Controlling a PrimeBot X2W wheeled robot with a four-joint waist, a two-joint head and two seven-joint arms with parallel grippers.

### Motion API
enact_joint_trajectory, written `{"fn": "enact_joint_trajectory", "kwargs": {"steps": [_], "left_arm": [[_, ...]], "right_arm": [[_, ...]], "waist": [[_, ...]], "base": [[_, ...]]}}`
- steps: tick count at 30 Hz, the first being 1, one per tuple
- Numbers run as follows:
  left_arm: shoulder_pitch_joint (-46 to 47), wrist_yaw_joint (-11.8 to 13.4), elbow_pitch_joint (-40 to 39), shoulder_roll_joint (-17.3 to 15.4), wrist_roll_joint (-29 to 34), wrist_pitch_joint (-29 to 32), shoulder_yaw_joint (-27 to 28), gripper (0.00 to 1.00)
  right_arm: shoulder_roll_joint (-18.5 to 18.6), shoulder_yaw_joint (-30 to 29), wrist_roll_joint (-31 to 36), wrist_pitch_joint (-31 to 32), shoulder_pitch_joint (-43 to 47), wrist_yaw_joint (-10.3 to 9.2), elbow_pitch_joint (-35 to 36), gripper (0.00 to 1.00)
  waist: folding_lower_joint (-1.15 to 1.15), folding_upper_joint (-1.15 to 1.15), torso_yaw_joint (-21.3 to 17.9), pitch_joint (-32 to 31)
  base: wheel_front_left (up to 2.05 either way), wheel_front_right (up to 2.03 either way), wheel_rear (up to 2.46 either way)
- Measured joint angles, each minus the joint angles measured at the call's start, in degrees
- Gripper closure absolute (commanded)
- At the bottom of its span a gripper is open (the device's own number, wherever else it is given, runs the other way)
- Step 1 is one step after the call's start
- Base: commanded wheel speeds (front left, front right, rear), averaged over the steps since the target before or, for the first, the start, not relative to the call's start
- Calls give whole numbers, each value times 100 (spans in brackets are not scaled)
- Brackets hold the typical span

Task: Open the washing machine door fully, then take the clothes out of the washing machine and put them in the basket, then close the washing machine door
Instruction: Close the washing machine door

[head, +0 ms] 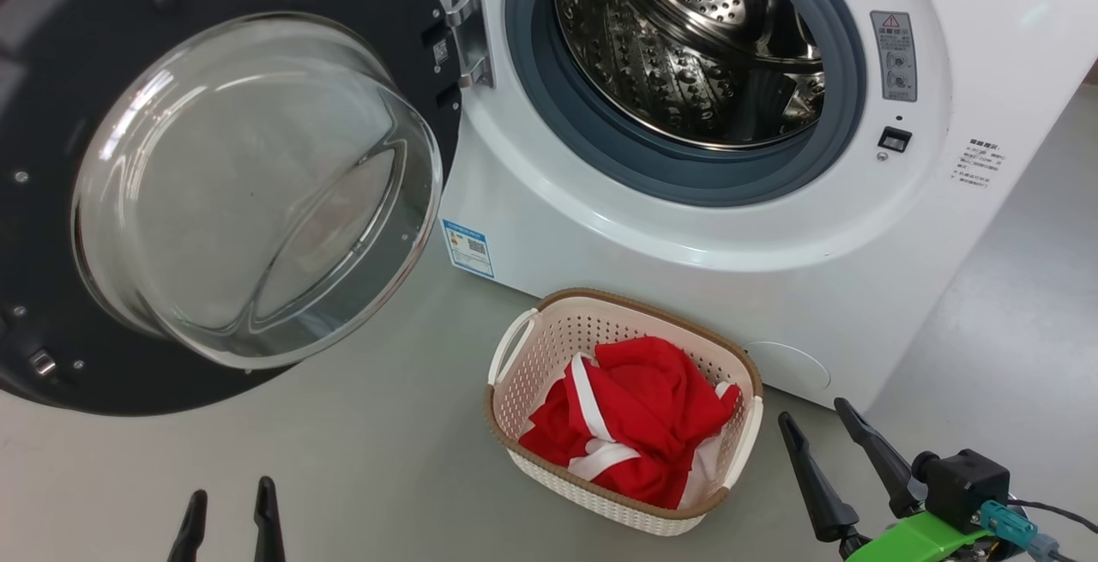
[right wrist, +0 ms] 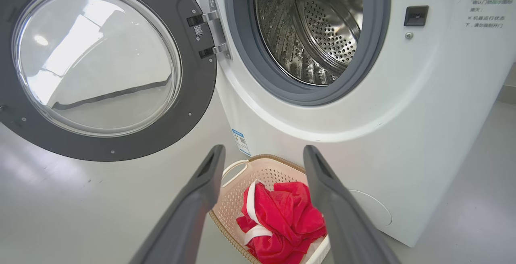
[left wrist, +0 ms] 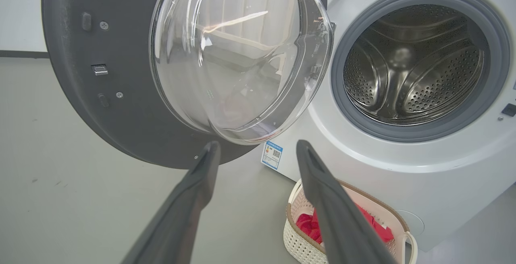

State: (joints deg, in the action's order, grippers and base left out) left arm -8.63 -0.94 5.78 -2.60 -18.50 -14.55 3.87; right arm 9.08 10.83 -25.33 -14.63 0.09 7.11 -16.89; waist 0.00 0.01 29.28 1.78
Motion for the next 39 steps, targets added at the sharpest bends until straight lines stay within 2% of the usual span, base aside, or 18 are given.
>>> {"fn": "enact_joint_trajectory", "kwargs": {"steps": [8, 9, 10, 11, 12, 13, 18, 21, 27, 32, 39], "left_arm": [[-83, 63, -169, 1, -102, 0, 32, 0], [-77, 65, -199, 1, -111, 0, 65, 16], [-66, 65, -233, 2, -135, 0, 115, 56], [-46, 51, -287, 2, -151, 0, 188, 76], [-18, 38, -354, 2, -151, 0, 266, 95], [49, 12, -410, 4, -151, 0, 356, 100], [672, -333, -857, -2, -27, 0, 945, 100], [954, -425, -1007, -101, 57, -1, 1171, 100], [2054, -581, -1084, -914, 14, -19, 1719, 100], [3066, -615, -433, -1716, -314, -24, 1823, 100], [4127, -620, 1240, -2404, -1516, 32, 1659, 100]], "right_arm": [[34, 100, -48, 0, -40, 0, -75, 0], [34, 98, -48, 0, -40, 0, -75, 0], [33, 96, -48, 0, -40, 0, -75, 0], [31, 92, -48, 0, -40, 0, -75, 0], [27, 87, -48, 0, -39, 0, -74, 0], [19, 79, -48, 0, -38, 0, -74, 0], [-21, -32, -48, 0, -25, 0, -58, 0], [-26, -90, -47, 0, -8, 0, -44, 0], [-85, -172, -36, 0, 204, 0, 40, 0], [-80, -298, -27, 0, 221, 0, 108, 0], [-40, -448, 83, 0, 225, 0, 222, 0]], "waist": [[0, 0, -2, 6], [0, 0, -4, 6], [0, 0, -6, 4], [0, 0, -8, 2], [0, 0, -11, 0], [0, 0, -14, -1], [0, 0, -32, -6], [0, 0, -42, -16], [0, 0, -69, -2], [0, 0, -74, 84], [0, 0, -92, 247]], "base": [[0, 0, 0], [0, 0, 0], [0, 0, 0], [0, 0, 0], [0, 0, 0], [0, 0, 0], [0, 0, 0], [0, 0, 0], [0, 0, 0], [0, 0, 0], [0, 0, 0]]}}
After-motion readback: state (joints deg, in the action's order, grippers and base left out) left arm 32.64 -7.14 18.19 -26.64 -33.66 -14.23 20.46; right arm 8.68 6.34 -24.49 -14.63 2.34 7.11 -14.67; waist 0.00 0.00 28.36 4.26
